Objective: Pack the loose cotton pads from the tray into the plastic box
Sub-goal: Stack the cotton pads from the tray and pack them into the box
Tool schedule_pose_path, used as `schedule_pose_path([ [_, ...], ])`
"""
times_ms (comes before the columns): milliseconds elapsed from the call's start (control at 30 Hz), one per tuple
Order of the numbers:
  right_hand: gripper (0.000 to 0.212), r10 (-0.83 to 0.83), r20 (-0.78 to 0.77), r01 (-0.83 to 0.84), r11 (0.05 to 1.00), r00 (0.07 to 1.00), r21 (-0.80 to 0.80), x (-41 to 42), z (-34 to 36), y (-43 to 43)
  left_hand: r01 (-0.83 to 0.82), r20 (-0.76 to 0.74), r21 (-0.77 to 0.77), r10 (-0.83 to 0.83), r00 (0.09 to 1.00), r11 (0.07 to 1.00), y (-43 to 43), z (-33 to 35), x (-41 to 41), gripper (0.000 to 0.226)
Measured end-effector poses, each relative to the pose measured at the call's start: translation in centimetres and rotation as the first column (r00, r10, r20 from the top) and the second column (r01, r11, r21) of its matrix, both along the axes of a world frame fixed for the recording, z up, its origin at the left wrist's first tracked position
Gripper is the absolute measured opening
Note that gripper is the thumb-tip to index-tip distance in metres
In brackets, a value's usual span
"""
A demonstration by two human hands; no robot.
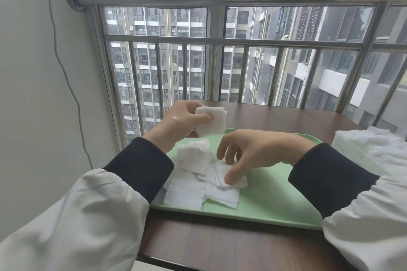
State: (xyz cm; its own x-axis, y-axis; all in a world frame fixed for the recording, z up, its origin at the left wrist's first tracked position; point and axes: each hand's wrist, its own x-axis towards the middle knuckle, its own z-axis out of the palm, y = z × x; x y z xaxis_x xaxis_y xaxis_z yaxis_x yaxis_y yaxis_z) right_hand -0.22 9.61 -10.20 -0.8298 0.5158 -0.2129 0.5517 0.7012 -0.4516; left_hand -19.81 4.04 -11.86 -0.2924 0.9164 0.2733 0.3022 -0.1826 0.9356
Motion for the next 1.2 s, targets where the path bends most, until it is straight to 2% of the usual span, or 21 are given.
schedule_pose_path([
  [67, 0.051, 0.001, 0.056, -0.003, 0.999, 0.998, 0.033, 0.1, 0.1, -0.2, -0.003, 0.0, -0.002, 0.003, 1.0, 1.0, 0.0, 0.0, 0.0, 0.006],
  [167, 0.037, 0.02, 0.059, -0.023, 0.998, 0.998, 0.064, 0.3, 0.2, -0.1, -0.001, -0.001, -0.012, 0.001, 1.0, 1.0, -0.1, 0.0, 0.0, 0.006],
  [467, 0.008, 0.008, -0.17, -0.046, 0.975, 0.985, -0.217, 2.0, 1.3, 0.8, -0.011, 0.037, -0.041, 0.013, 0.999, 0.999, -0.2, 0.1, 0.1, 0.013],
  [633, 0.011, -0.062, -0.311, -0.022, 0.966, 0.948, -0.259, 3.1, 1.6, 1.7, 0.012, 0.055, -0.077, -0.007, 0.998, 0.997, -0.4, 0.2, 0.4, 0.018],
  [800, 0.025, -0.299, -0.559, 0.045, 0.905, 0.774, -0.423, 2.4, 1.0, 1.7, 0.073, 0.092, -0.071, -0.066, 0.994, 0.995, -0.4, 0.4, 1.0, 0.015],
  [933, 0.034, -0.431, -0.582, 0.109, 0.856, 0.69, -0.506, 1.5, 0.5, 1.4, 0.135, 0.106, -0.067, -0.128, 0.986, 0.989, -0.3, 0.4, 1.1, 0.017],
  [1200, 0.024, -0.47, -0.585, 0.211, 0.865, 0.661, -0.456, 1.0, 0.0, 1.5, 0.336, 0.17, -0.055, -0.323, 0.931, 0.94, -0.8, 0.8, 1.7, 0.021],
])
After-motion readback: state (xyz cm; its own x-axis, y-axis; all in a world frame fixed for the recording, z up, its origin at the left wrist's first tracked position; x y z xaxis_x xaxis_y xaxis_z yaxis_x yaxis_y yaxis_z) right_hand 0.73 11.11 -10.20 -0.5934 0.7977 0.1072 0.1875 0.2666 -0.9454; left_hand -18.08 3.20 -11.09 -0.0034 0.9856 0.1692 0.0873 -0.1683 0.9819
